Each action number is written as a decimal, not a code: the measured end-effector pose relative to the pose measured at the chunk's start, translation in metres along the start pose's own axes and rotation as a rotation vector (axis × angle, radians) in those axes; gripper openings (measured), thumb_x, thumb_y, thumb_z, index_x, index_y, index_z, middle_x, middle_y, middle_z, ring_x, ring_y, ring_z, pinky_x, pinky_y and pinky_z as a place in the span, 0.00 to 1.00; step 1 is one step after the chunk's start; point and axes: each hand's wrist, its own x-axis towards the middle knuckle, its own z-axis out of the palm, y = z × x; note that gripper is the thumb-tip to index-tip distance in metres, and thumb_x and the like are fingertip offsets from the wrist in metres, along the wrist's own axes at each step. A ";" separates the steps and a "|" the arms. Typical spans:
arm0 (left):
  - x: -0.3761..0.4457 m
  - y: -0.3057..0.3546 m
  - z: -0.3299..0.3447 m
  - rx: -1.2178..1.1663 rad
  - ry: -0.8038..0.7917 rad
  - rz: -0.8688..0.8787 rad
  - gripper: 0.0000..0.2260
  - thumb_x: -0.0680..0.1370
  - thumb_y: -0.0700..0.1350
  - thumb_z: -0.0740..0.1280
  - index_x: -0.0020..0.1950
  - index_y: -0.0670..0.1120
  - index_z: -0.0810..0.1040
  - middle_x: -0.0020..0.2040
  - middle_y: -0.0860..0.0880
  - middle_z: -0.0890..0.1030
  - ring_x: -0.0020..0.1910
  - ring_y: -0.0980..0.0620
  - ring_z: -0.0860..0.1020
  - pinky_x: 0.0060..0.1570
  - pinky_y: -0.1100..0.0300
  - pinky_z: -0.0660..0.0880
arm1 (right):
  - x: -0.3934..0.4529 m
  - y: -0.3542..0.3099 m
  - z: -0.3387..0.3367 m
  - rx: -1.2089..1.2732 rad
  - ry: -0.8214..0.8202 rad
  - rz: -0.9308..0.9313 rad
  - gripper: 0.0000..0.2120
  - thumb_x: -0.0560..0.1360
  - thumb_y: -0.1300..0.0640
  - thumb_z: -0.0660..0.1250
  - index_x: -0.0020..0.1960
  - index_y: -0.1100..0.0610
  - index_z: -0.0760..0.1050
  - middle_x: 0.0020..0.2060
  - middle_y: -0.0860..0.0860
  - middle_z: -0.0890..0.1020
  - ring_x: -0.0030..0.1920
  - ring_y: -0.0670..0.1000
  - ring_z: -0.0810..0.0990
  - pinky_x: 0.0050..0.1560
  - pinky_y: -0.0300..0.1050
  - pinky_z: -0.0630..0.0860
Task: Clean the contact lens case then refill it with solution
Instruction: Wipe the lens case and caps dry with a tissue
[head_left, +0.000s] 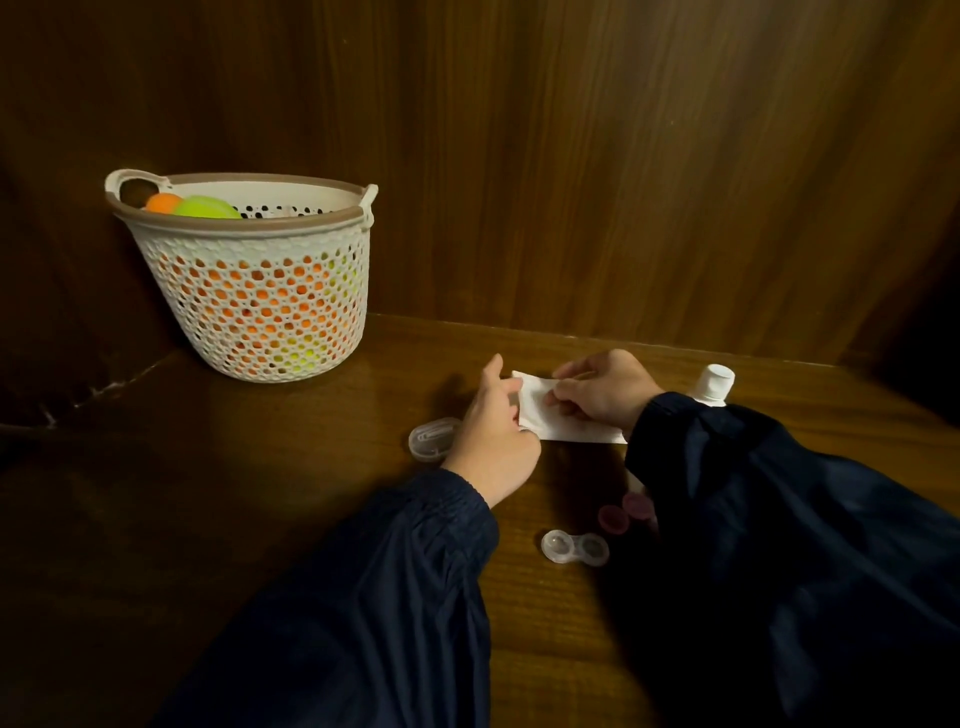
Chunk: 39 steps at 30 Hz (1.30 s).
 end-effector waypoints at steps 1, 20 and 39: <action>0.000 0.000 0.000 0.005 0.001 0.000 0.44 0.80 0.27 0.63 0.86 0.56 0.45 0.81 0.55 0.67 0.79 0.52 0.67 0.78 0.49 0.69 | -0.001 0.000 0.000 0.014 -0.001 0.000 0.01 0.81 0.64 0.71 0.51 0.59 0.81 0.40 0.53 0.89 0.35 0.48 0.84 0.36 0.40 0.82; -0.001 0.003 -0.001 -0.113 0.037 -0.028 0.49 0.78 0.24 0.64 0.86 0.58 0.44 0.79 0.50 0.69 0.74 0.53 0.74 0.65 0.60 0.75 | -0.017 -0.009 -0.010 -0.503 -0.209 -0.293 0.17 0.65 0.45 0.86 0.49 0.49 0.85 0.45 0.44 0.86 0.48 0.44 0.83 0.45 0.36 0.76; -0.003 0.002 0.000 -0.082 0.038 -0.014 0.40 0.79 0.25 0.63 0.84 0.54 0.54 0.79 0.47 0.70 0.75 0.51 0.72 0.70 0.57 0.73 | -0.007 -0.001 -0.013 -0.594 -0.134 -0.355 0.04 0.79 0.53 0.76 0.52 0.50 0.90 0.51 0.46 0.89 0.55 0.46 0.83 0.56 0.40 0.75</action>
